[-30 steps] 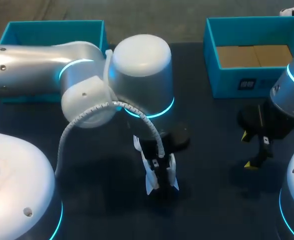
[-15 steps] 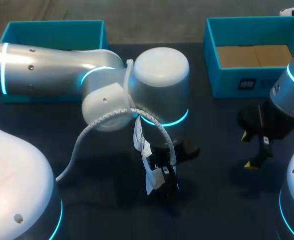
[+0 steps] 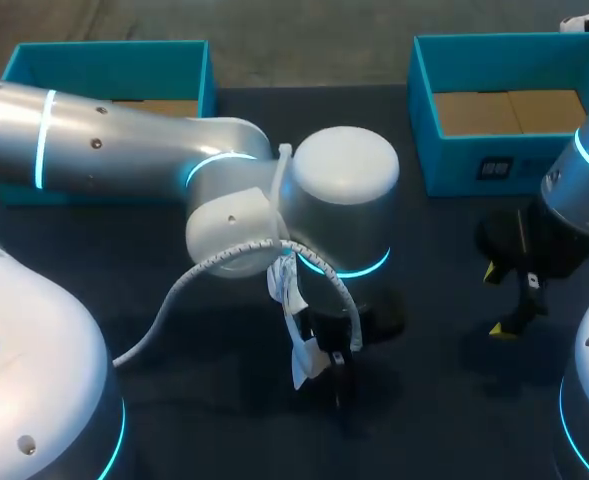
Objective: Take the shoe out of the shoebox, open the shoe tongue, remove and reinsert the insole, then place the shoe into the shoebox
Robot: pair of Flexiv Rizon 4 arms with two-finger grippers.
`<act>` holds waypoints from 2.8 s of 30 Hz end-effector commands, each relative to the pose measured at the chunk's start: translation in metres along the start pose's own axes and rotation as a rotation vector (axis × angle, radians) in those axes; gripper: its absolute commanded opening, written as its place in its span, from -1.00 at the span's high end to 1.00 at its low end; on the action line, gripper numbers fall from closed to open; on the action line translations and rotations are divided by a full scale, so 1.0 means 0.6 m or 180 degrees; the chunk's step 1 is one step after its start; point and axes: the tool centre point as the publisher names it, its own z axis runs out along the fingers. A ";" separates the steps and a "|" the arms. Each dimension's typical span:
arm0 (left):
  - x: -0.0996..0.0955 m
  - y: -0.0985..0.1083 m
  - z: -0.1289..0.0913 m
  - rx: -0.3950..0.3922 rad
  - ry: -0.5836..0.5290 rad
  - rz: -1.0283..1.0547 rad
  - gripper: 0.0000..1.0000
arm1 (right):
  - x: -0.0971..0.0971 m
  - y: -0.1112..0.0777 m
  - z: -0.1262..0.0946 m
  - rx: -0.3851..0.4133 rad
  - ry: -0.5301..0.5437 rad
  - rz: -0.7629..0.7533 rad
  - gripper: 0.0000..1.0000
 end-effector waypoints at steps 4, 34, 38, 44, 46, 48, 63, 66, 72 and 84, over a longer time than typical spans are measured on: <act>0.009 0.001 0.007 0.0002 -0.0097 -0.0056 -0.48 | 0.002 -0.001 0.001 -0.0001 -0.0009 -0.0003 -1.00; -0.043 0.013 -0.040 -0.0044 0.0010 0.0044 1.00 | 0.002 -0.001 0.001 -0.0001 -0.0009 -0.0003 -1.00; -0.055 0.011 -0.068 -0.0062 0.0015 0.0162 1.00 | 0.002 -0.001 0.001 -0.0001 -0.0009 -0.0003 -1.00; -0.087 0.012 -0.112 -0.0021 0.0100 0.0331 1.00 | 0.002 -0.001 0.001 -0.0001 -0.0009 -0.0003 -1.00; -0.101 0.014 -0.130 -0.0024 0.0089 0.0359 1.00 | 0.002 -0.001 0.001 -0.0001 -0.0009 -0.0003 -1.00; -0.118 0.017 -0.152 -0.0005 0.0116 0.0424 1.00 | 0.002 -0.001 0.001 -0.0001 -0.0009 -0.0003 -1.00; -0.279 0.058 -0.337 -0.0013 0.0213 0.0738 1.00 | 0.002 -0.001 0.001 -0.0001 -0.0009 -0.0003 -1.00; -0.326 0.068 -0.373 -0.0074 0.0198 0.0672 1.00 | 0.002 -0.001 0.001 -0.0001 -0.0009 -0.0003 -1.00; -0.417 0.094 -0.432 -0.0112 0.0137 0.0482 1.00 | 0.002 -0.001 0.001 -0.0001 -0.0009 -0.0003 -1.00; -0.542 0.129 -0.503 -0.0107 0.0269 0.0419 1.00 | 0.002 -0.001 0.001 -0.0001 -0.0009 -0.0003 -1.00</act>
